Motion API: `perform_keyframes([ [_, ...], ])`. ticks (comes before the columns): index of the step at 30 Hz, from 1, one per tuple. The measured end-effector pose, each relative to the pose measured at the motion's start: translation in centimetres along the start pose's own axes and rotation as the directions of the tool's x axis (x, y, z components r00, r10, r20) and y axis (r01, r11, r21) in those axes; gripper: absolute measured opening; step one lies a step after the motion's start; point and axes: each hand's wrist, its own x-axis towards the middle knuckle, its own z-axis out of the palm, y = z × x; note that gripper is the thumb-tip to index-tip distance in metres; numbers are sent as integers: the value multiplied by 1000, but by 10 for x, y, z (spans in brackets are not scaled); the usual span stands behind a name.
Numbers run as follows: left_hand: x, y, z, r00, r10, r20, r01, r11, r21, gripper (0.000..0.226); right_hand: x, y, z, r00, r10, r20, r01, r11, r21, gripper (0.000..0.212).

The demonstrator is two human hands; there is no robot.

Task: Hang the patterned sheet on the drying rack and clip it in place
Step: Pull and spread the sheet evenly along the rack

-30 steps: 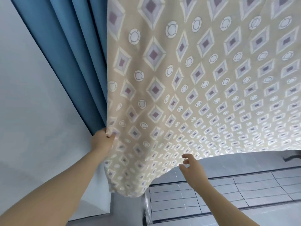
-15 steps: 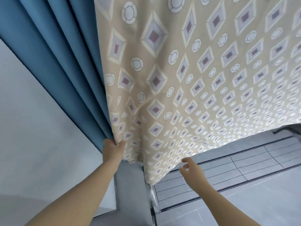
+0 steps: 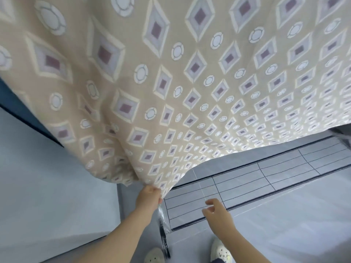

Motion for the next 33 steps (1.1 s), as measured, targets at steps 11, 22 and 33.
perform_keyframes([
  [11,69,-27,111,921,-356,155,388,821,-420,16,111,47,-27,990,136,47,-140,985,101,22],
  [22,211,-44,196,922,-169,348,384,518,-765,7,271,48,20,939,246,239,-337,535,775,12],
  [33,274,-46,197,943,247,225,183,184,-966,18,372,28,35,962,14,271,-270,-61,961,34],
])
